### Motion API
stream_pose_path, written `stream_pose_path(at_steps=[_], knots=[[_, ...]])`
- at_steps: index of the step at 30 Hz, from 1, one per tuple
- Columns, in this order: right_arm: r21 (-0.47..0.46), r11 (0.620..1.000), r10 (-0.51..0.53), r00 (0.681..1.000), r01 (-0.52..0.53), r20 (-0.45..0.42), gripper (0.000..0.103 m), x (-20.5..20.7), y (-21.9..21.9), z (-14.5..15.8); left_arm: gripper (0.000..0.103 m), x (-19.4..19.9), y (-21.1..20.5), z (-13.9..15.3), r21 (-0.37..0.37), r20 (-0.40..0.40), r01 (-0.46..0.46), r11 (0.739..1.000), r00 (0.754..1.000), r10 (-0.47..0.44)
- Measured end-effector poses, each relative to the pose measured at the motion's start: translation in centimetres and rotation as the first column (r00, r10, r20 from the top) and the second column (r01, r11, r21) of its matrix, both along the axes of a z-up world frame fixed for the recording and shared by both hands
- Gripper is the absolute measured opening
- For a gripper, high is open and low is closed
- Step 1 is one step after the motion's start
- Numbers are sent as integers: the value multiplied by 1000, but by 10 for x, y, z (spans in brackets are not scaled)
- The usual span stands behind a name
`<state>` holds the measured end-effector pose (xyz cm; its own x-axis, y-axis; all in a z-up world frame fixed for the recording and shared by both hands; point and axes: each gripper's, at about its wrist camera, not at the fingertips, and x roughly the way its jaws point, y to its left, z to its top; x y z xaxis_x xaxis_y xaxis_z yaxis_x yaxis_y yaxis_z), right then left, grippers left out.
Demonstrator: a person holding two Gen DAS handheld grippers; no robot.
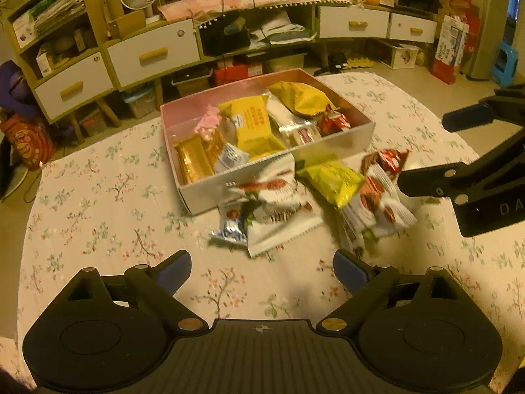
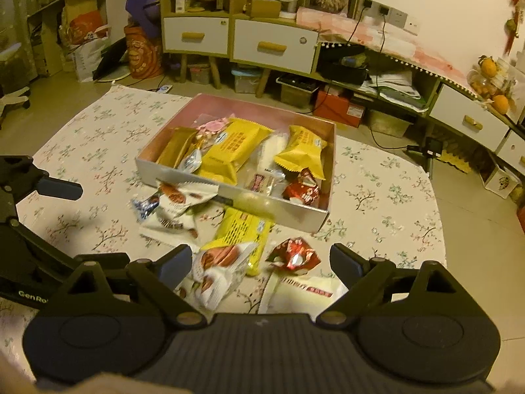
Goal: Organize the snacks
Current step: 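Move both open tools back over the loose snack pile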
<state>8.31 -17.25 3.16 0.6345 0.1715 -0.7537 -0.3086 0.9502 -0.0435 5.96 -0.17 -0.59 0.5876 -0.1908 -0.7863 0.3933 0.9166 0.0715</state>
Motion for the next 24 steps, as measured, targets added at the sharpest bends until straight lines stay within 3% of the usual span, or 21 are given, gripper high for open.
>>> stream_pose_path(at_steps=[16,24], knots=[[-46,998,30,997,-33,-67,93,-21,-19,-38,95,-19,6,-37,30,-31,50,998,998,-49],[-52,999,-10,996,5,-86,93,-17,-41,-47,95,-13,-9,-44,-23,-50,42,999,998,-43]])
